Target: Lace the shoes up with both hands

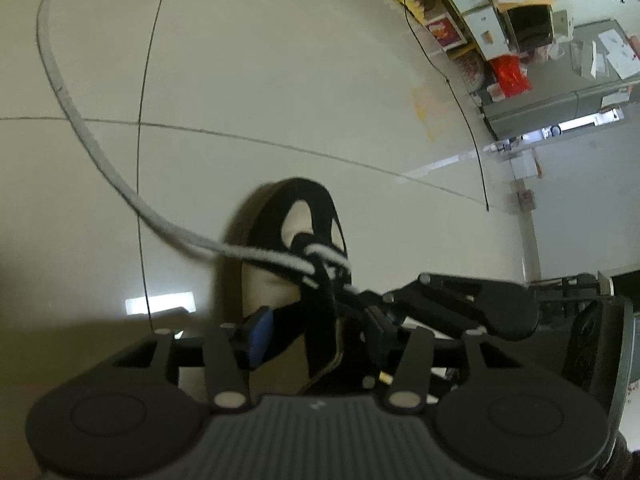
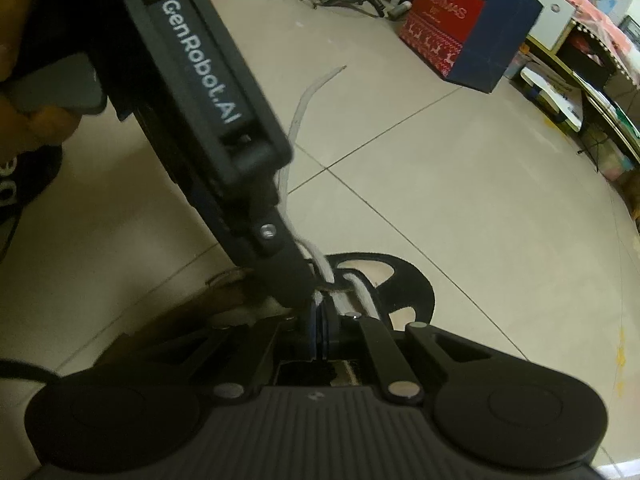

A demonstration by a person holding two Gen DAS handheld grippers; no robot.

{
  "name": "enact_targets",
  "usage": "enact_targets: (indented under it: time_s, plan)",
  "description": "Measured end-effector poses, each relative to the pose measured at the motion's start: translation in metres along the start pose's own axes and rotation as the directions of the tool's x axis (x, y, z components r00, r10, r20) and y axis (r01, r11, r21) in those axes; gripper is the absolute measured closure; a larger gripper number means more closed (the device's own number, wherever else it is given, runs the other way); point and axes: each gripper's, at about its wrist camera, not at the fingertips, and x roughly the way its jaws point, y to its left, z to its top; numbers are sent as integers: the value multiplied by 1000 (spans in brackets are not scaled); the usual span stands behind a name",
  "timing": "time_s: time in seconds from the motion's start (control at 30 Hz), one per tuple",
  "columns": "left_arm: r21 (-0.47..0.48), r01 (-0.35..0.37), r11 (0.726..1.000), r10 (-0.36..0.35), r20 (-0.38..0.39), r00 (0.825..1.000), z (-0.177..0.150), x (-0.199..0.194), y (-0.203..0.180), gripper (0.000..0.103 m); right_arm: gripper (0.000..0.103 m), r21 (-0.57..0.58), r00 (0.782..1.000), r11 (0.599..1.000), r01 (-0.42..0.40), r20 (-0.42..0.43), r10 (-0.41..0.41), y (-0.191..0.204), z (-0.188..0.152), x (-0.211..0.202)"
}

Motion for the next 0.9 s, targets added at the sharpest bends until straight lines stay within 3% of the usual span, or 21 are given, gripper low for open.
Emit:
enact_targets:
  time_s: [0.37, 0.77, 0.8, 0.9]
  plan:
    - [-155, 7, 988, -2, 31, 1000, 10, 13, 15, 54, 99, 73, 1000, 997, -7, 7, 6, -5, 2, 2]
    - [-166, 12, 986, -5, 43, 999, 11, 19, 12, 88, 98, 109, 1000, 994, -8, 3, 8, -7, 3, 5]
    - [-162, 9, 987, -2, 47, 999, 11, 19, 12, 95, 98, 111, 1000, 994, -8, 3, 8, -7, 3, 5]
    - [-151, 3, 988, 6, 57, 998, 12, 18, 9, 98, 94, 121, 1000, 993, -8, 2, 8, -8, 2, 6]
